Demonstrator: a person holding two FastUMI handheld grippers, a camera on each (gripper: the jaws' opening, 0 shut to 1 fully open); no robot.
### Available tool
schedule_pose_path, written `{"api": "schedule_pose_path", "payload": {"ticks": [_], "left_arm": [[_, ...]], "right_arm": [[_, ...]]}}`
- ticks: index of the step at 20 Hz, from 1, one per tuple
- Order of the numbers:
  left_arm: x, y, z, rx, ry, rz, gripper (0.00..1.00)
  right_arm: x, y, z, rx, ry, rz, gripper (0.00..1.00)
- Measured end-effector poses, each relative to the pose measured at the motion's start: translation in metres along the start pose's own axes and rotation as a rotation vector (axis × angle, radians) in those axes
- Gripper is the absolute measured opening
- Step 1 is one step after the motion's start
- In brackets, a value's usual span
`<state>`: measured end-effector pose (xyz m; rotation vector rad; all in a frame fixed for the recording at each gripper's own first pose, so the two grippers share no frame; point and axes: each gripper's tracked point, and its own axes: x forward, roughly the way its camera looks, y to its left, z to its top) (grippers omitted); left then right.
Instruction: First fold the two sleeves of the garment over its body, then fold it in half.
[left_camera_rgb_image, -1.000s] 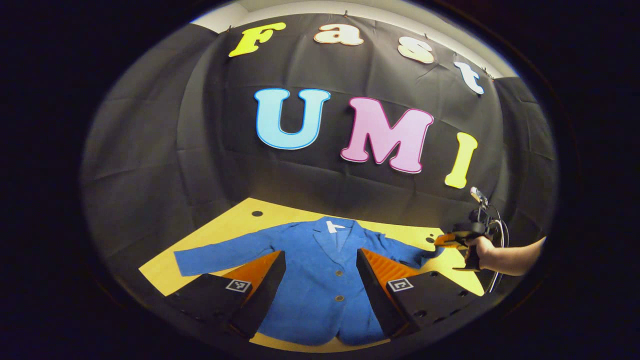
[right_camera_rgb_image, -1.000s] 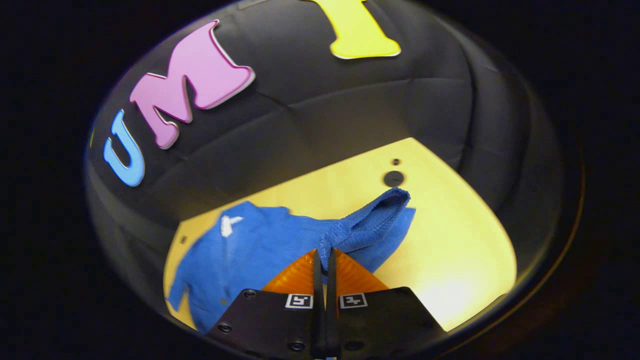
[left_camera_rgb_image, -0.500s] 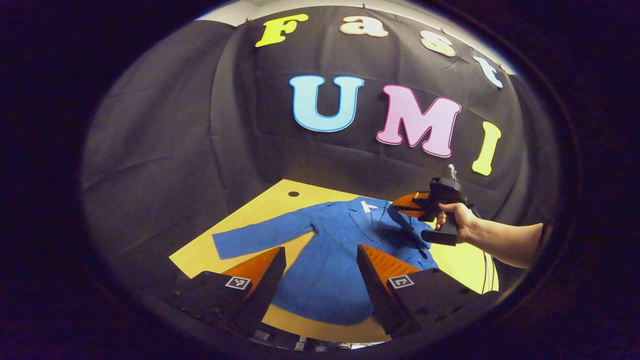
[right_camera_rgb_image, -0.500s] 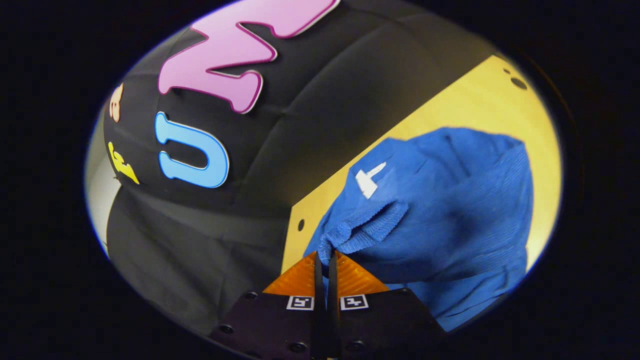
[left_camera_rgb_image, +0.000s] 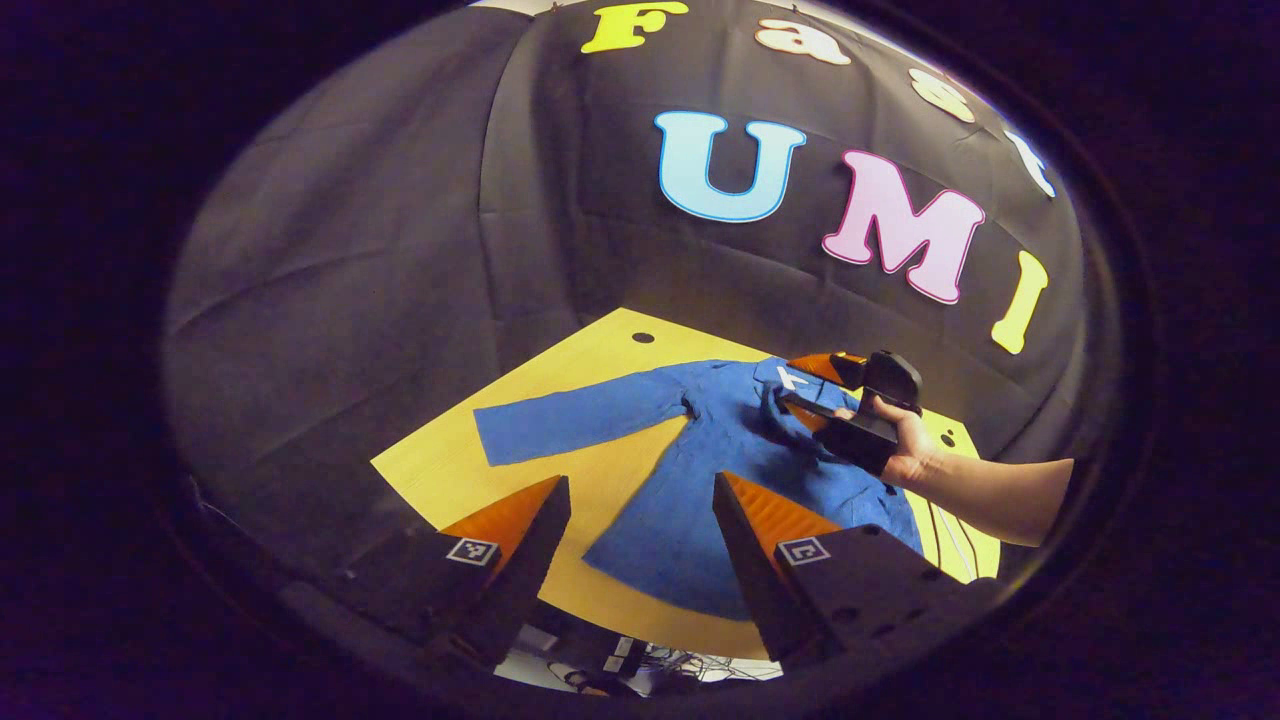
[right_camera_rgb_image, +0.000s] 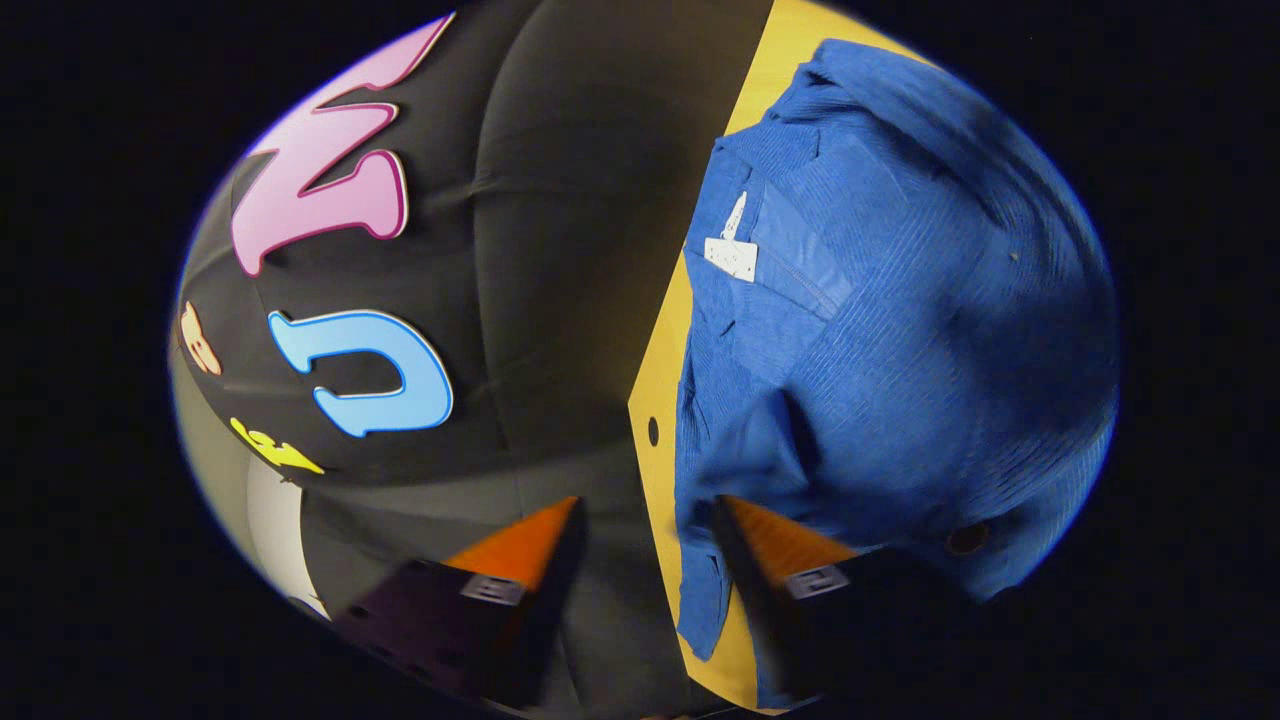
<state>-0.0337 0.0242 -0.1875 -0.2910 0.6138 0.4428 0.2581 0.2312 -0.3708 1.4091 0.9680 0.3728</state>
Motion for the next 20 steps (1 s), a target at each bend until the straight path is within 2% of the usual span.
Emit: {"api": "schedule_pose_path", "payload": {"ticks": [1, 2, 5, 10, 14, 17, 18, 20], "left_arm": [[0.002, 0.003, -0.002, -0.008, 0.001, -0.007, 0.84], [0.004, 0.006, -0.001, -0.021, 0.000, -0.016, 0.84], [0.019, 0.017, 0.005, -0.046, -0.013, -0.029, 0.84], [0.069, 0.069, 0.025, -0.040, -0.036, 0.021, 0.84], [0.125, 0.119, 0.038, -0.131, -0.003, 0.067, 0.84], [0.159, 0.151, 0.031, -0.179, 0.060, 0.113, 0.84], [0.167, 0.159, 0.027, -0.176, 0.087, 0.113, 0.84], [0.183, 0.179, 0.015, -0.141, 0.137, 0.140, 0.84]], "right_arm": [[-0.004, -0.002, 0.003, -0.015, -0.035, -0.011, 1.00], [-0.011, 0.001, 0.006, -0.028, -0.060, -0.011, 0.96], [-0.033, 0.007, 0.005, -0.113, -0.072, -0.039, 0.96], [-0.089, 0.019, 0.004, -0.284, -0.102, -0.097, 0.96], [-0.146, 0.038, 0.021, -0.404, -0.194, -0.145, 0.96], [-0.199, 0.058, 0.037, -0.486, -0.284, -0.164, 0.96], [-0.217, 0.064, 0.046, -0.545, -0.333, -0.167, 0.96], [-0.259, 0.065, 0.061, -0.693, -0.402, -0.221, 0.97]]}}
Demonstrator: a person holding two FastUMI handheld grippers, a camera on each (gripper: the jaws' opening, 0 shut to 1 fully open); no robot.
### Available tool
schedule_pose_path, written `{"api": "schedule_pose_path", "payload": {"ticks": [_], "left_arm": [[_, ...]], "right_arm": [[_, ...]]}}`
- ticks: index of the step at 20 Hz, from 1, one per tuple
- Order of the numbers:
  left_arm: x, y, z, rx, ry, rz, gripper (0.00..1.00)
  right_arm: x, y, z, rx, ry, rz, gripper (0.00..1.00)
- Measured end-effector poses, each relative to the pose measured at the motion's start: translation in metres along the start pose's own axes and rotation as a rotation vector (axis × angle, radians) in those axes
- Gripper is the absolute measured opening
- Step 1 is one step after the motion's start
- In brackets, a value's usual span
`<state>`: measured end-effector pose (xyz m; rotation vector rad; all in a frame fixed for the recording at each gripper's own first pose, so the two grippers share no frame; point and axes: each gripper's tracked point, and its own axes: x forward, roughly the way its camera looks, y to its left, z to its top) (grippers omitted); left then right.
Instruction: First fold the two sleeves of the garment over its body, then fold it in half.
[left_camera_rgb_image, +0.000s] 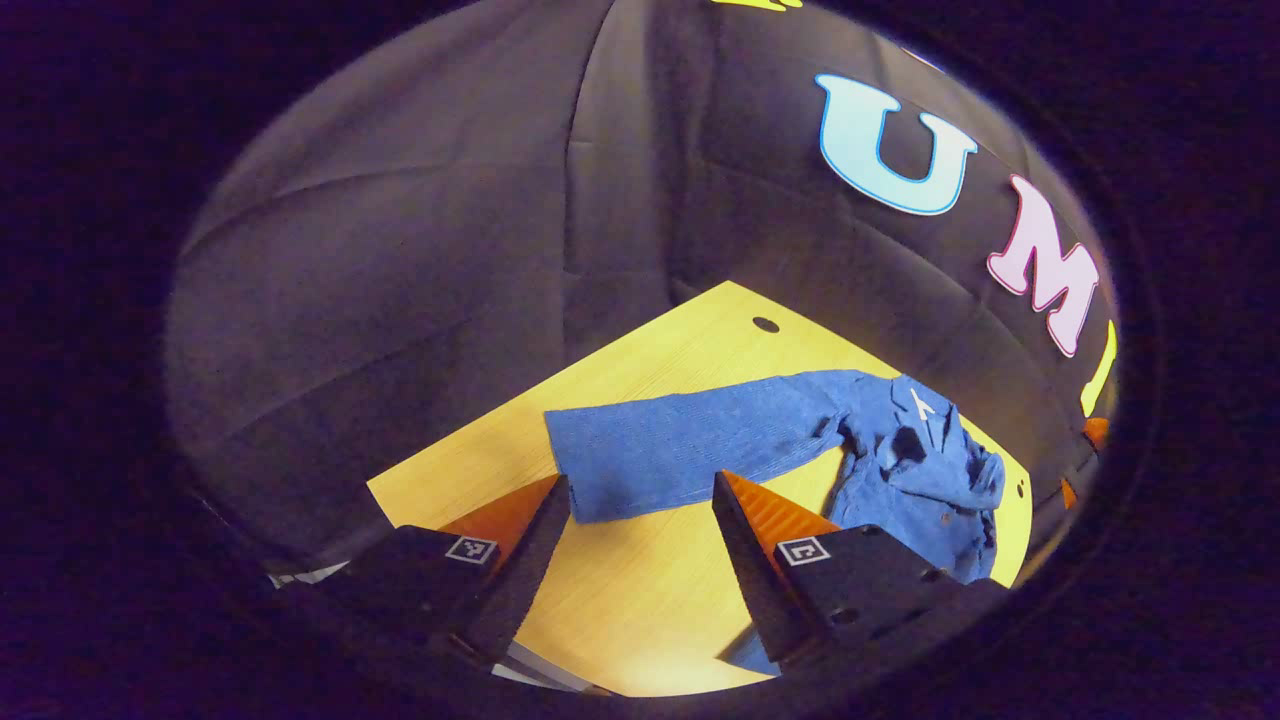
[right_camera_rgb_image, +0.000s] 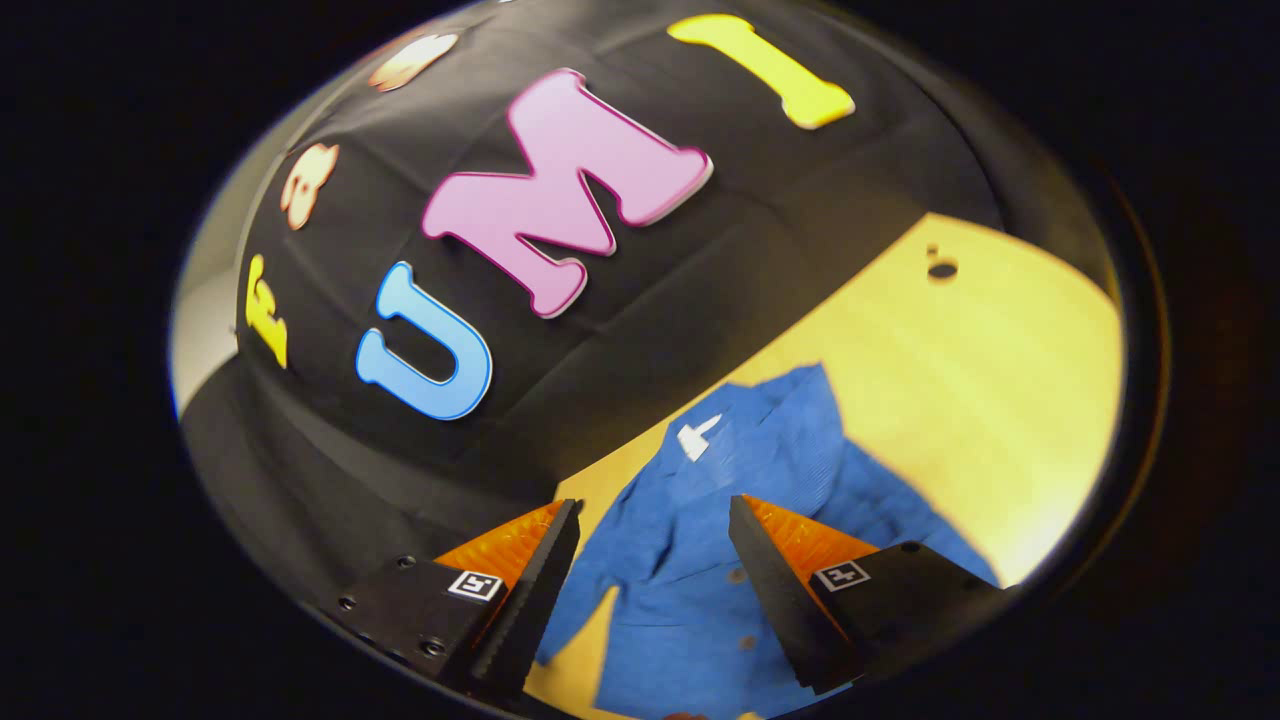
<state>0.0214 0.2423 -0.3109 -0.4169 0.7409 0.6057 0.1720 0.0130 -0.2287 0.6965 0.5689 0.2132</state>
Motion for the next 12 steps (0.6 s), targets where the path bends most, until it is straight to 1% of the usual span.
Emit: {"api": "schedule_pose_path", "payload": {"ticks": [2, 4, 5, 6, 8, 10, 11, 12], "left_arm": [[0.022, 0.019, -0.003, 0.009, 0.053, 0.046, 0.84], [0.040, 0.016, -0.011, -0.028, 0.137, 0.063, 0.82], [0.051, 0.024, -0.009, -0.043, 0.162, 0.077, 0.84], [0.059, 0.026, -0.006, -0.053, 0.170, 0.083, 0.84], [0.068, 0.027, -0.005, -0.075, 0.205, 0.084, 0.84], [0.073, 0.033, -0.006, -0.085, 0.258, 0.102, 0.84], [0.079, 0.037, 0.000, -0.064, 0.244, 0.130, 0.82], [0.083, 0.031, -0.004, -0.054, 0.259, 0.145, 0.84]], "right_arm": [[-0.033, -0.018, 0.020, -0.098, -0.041, -0.059, 0.97], [-0.066, -0.028, 0.042, -0.169, -0.101, -0.115, 0.97], [-0.082, -0.033, 0.052, -0.215, -0.138, -0.137, 0.97], [-0.093, -0.040, 0.060, -0.271, -0.173, -0.158, 0.97], [-0.116, -0.061, 0.069, -0.352, -0.193, -0.241, 0.96], [-0.137, -0.066, 0.081, -0.396, -0.214, -0.293, 0.97], [-0.147, -0.064, 0.089, -0.434, -0.242, -0.315, 0.97], [-0.154, -0.063, 0.093, -0.480, -0.265, -0.336, 0.97]]}}
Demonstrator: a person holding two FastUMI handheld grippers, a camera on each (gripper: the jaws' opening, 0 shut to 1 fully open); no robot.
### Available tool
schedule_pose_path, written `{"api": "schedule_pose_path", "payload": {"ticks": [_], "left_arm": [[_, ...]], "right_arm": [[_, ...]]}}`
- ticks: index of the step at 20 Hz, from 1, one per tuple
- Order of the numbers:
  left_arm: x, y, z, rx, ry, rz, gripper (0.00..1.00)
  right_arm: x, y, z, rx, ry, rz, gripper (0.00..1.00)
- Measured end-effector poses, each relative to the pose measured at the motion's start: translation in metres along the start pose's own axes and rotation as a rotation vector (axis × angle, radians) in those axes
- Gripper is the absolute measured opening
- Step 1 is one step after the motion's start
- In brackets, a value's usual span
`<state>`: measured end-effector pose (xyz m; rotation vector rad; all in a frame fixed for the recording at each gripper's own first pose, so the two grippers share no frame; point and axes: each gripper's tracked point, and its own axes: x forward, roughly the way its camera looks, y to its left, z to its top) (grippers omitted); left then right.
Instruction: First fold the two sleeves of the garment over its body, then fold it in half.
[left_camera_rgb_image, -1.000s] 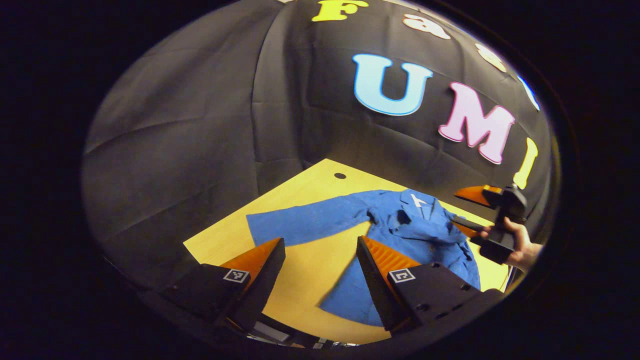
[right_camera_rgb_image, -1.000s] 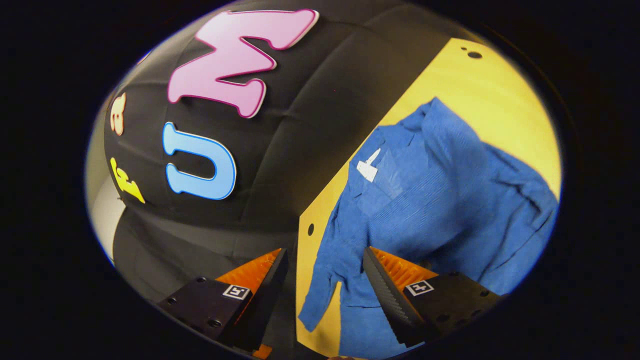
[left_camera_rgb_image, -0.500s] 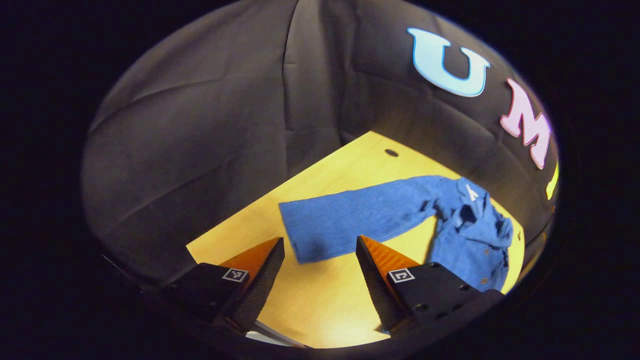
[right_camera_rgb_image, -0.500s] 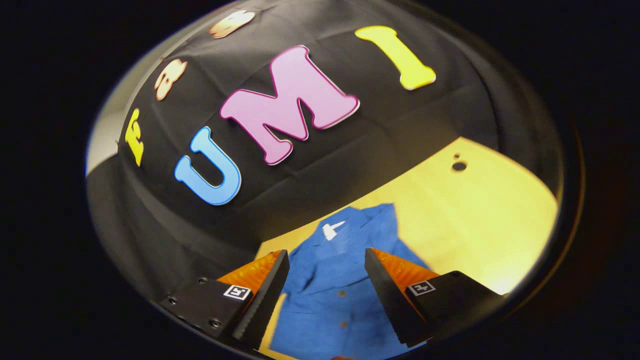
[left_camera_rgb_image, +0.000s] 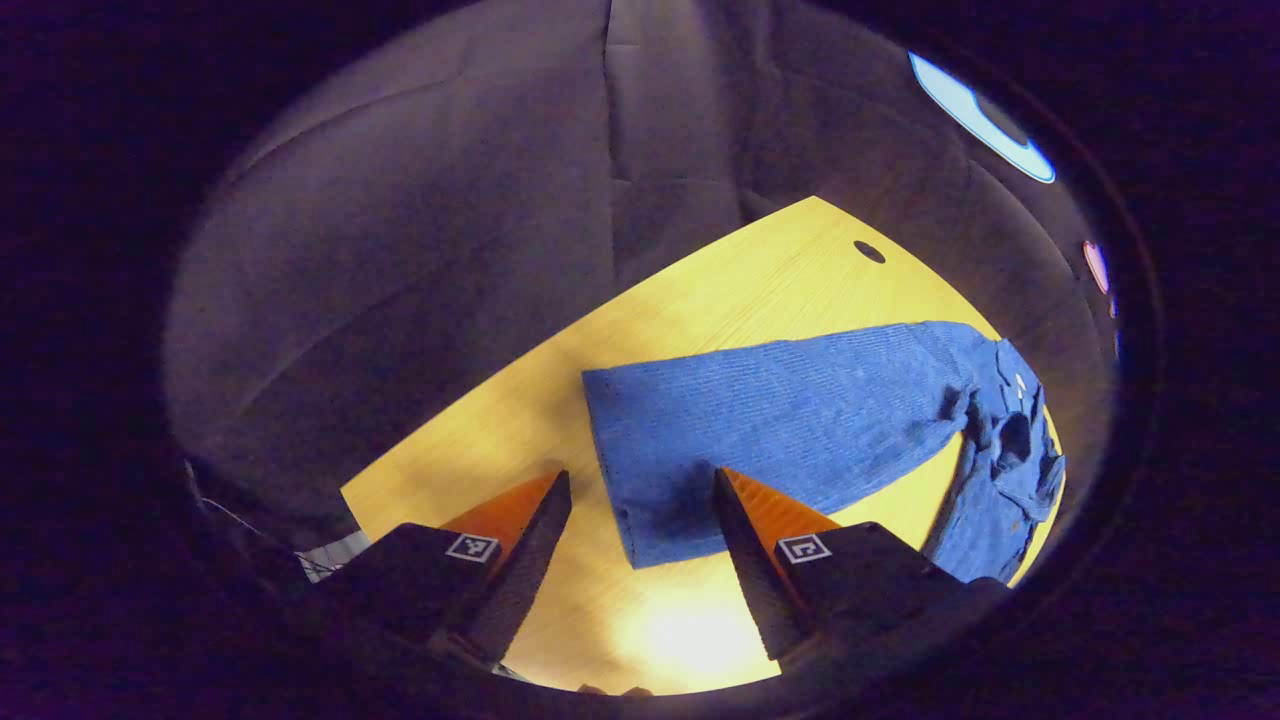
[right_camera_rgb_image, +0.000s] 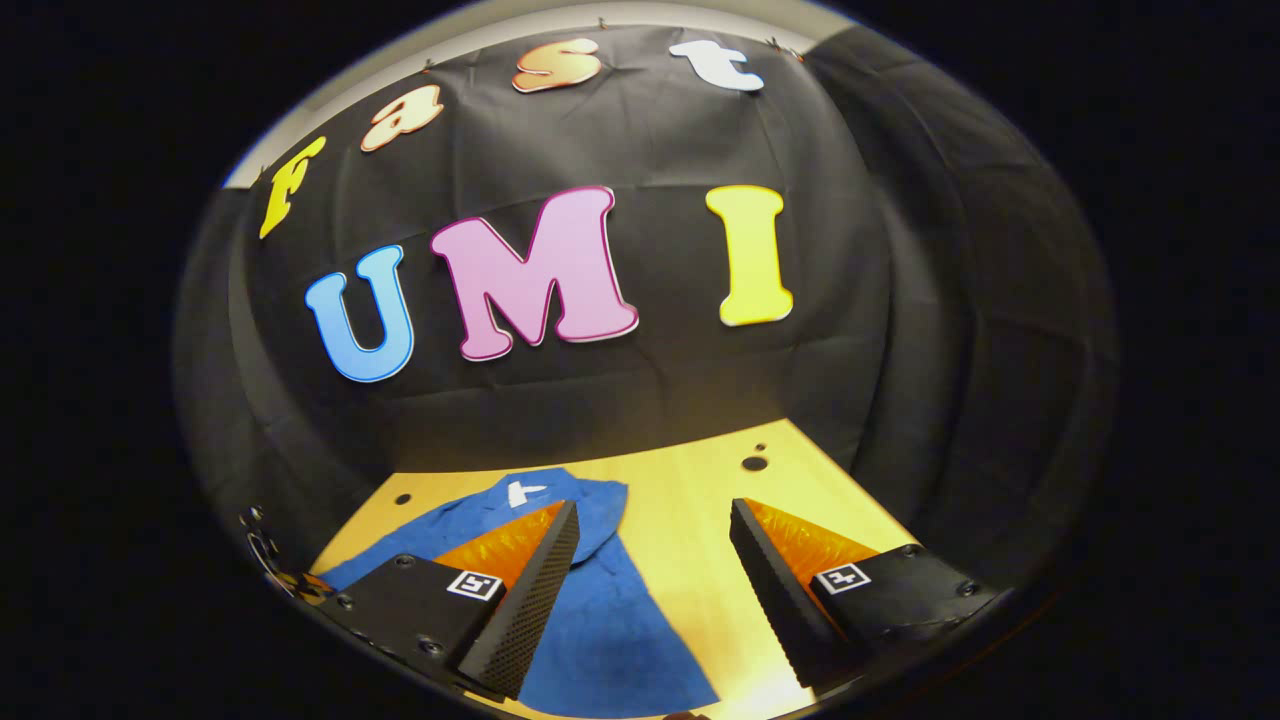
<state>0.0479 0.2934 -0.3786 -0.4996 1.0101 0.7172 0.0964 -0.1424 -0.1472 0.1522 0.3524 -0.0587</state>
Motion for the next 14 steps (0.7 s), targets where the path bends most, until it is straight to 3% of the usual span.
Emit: {"api": "schedule_pose_path", "payload": {"ticks": [4, 7, 8, 11, 14], "left_arm": [[0.003, -0.015, 0.000, 0.077, 0.022, 0.023, 0.83], [0.004, -0.025, 0.002, 0.087, 0.030, 0.013, 0.59], [0.005, -0.026, 0.002, 0.091, 0.029, 0.001, 0.54], [0.010, -0.031, 0.010, 0.024, -0.014, -0.050, 0.11], [0.001, -0.028, 0.006, -0.027, -0.021, -0.149, 0.00]], "right_arm": [[-0.020, 0.005, 0.019, -0.175, -0.054, -0.019, 0.97], [-0.030, 0.017, 0.024, -0.197, -0.067, -0.004, 0.96], [-0.033, 0.024, 0.024, -0.181, -0.064, 0.005, 0.96], [-0.040, 0.038, 0.029, -0.161, -0.084, 0.032, 0.96], [-0.035, 0.035, 0.032, -0.234, -0.110, 0.031, 0.96]]}}
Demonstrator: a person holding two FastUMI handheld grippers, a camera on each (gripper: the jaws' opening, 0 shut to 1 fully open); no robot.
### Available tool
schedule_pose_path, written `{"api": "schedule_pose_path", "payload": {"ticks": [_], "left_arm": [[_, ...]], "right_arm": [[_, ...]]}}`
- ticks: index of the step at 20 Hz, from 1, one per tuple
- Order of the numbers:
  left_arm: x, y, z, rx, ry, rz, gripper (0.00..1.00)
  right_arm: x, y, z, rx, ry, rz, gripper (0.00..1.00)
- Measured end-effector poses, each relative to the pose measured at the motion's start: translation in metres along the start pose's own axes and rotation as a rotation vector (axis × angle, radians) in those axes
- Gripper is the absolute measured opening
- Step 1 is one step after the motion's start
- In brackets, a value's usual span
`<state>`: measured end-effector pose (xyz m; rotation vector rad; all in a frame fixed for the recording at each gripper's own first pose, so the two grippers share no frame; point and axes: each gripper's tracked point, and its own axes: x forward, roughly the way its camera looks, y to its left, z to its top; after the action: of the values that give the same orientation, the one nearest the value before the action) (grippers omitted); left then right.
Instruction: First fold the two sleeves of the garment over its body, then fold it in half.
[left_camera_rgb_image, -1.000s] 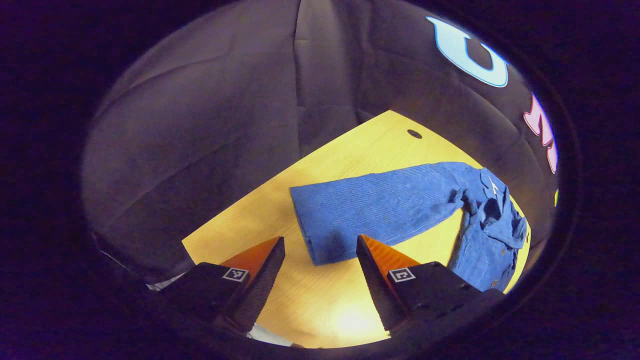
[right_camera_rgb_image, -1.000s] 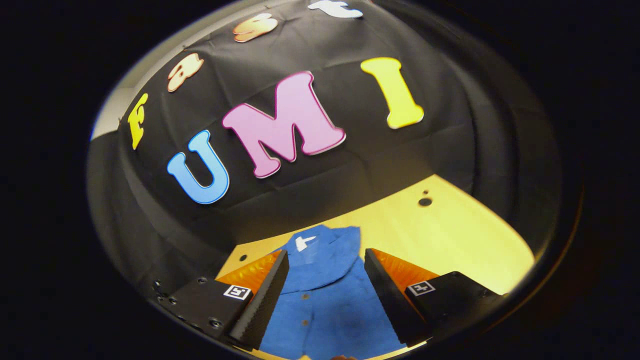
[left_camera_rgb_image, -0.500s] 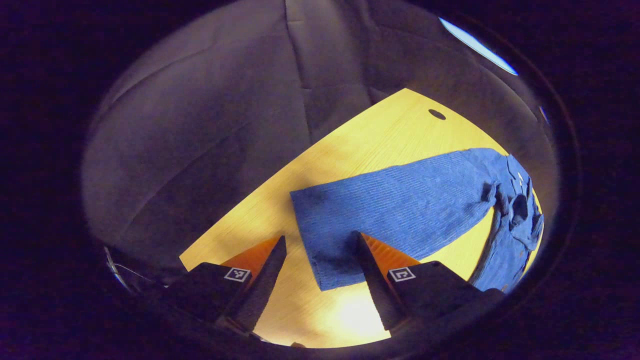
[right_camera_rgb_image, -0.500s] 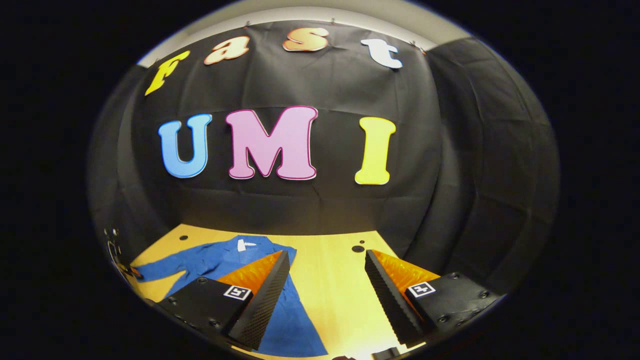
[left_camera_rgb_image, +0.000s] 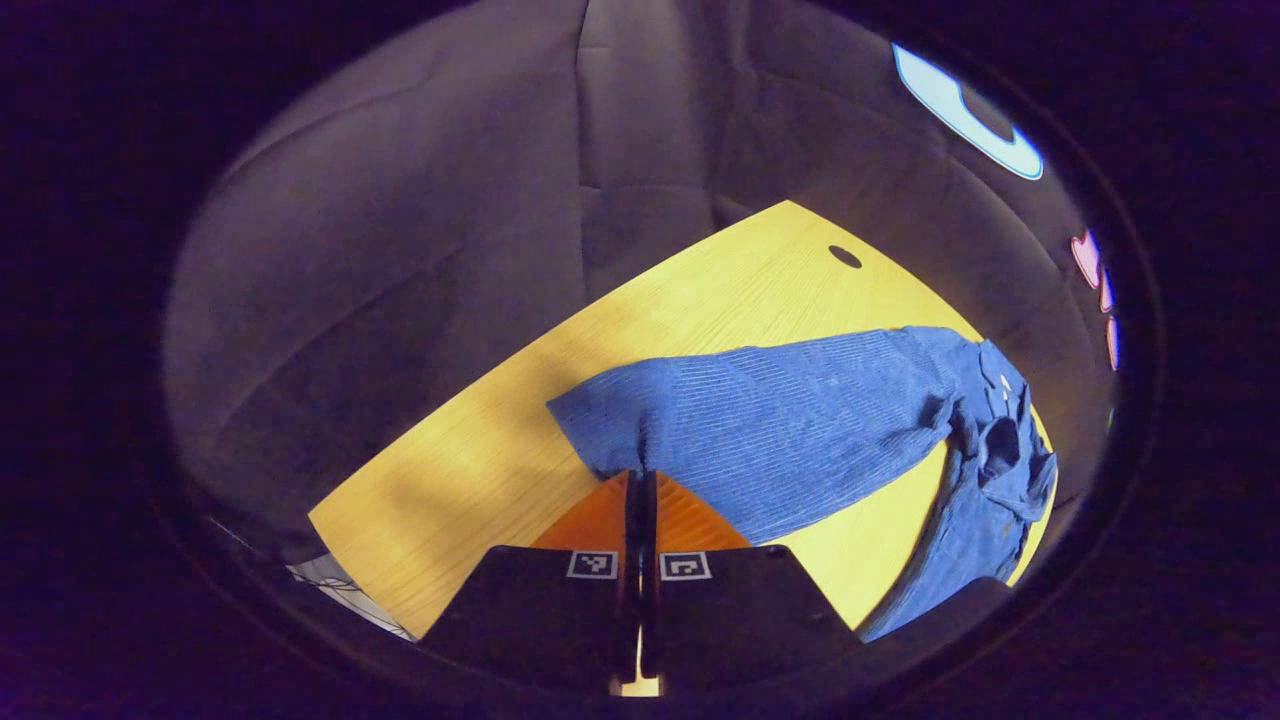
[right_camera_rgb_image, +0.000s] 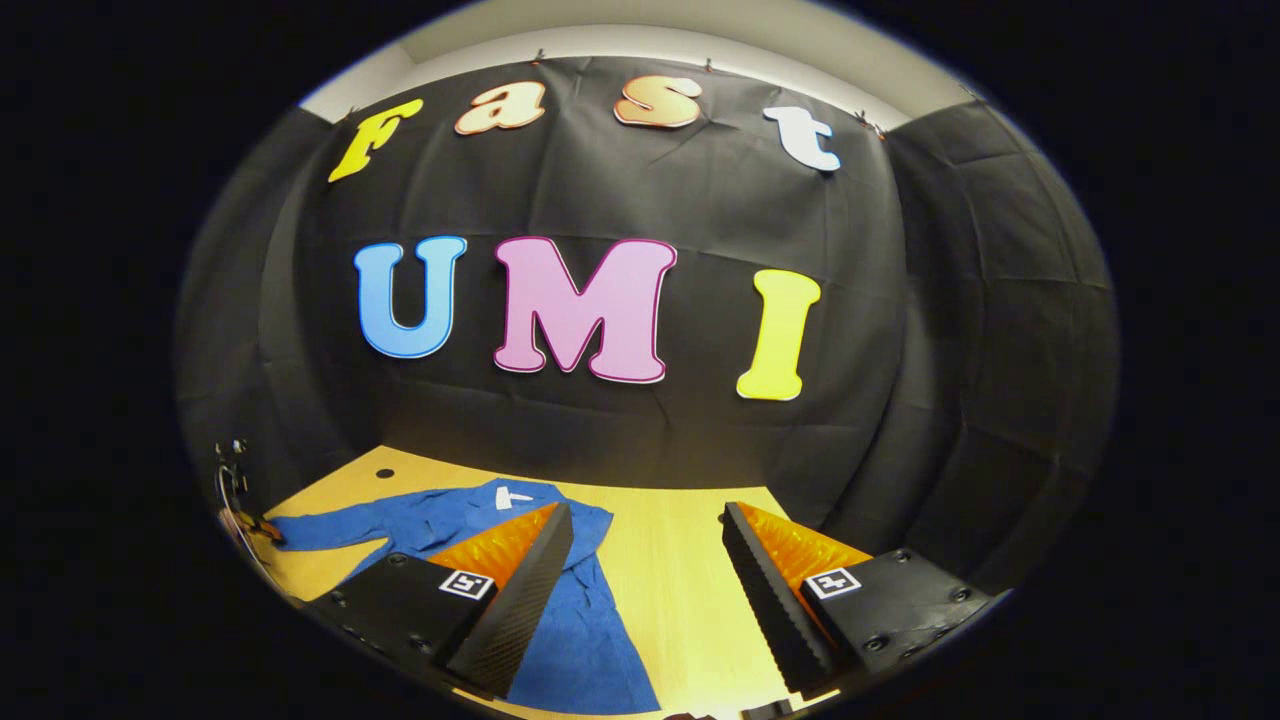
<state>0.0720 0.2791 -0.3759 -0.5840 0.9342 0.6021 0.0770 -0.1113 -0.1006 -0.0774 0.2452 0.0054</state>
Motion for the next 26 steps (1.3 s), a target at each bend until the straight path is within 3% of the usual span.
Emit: {"api": "schedule_pose_path", "payload": {"ticks": [3, 5, 8, 11, 18, 22, 25, 26], "left_arm": [[-0.001, -0.007, 0.005, -0.053, 0.024, -0.035, 0.00], [-0.020, -0.040, 0.024, -0.053, -0.047, -0.104, 0.00], [-0.061, -0.109, 0.053, 0.069, -0.160, -0.241, 0.00], [-0.097, -0.215, 0.055, 0.217, -0.229, -0.382, 0.00], [-0.132, -0.463, -0.040, 0.440, -0.156, -0.735, 0.00], [-0.128, -0.541, -0.085, 0.524, -0.121, -0.760, 0.01], [-0.132, -0.563, -0.105, 0.562, -0.134, -0.765, 0.70], [-0.135, -0.560, -0.104, 0.568, -0.146, -0.748, 0.84]], "right_arm": [[0.007, 0.008, -0.006, -0.049, 0.011, 0.030, 0.96], [0.011, 0.006, -0.011, -0.052, 0.012, 0.049, 0.96], [0.020, 0.003, -0.024, -0.031, 0.041, 0.057, 0.96], [0.025, -0.014, -0.038, -0.036, 0.053, 0.057, 0.96], [0.030, -0.046, -0.060, -0.033, 0.077, 0.051, 0.96], [0.032, -0.054, -0.071, -0.017, 0.094, 0.064, 0.96], [0.031, -0.054, -0.079, 0.013, 0.100, 0.096, 0.96], [0.032, -0.050, -0.086, 0.017, 0.118, 0.109, 0.96]]}}
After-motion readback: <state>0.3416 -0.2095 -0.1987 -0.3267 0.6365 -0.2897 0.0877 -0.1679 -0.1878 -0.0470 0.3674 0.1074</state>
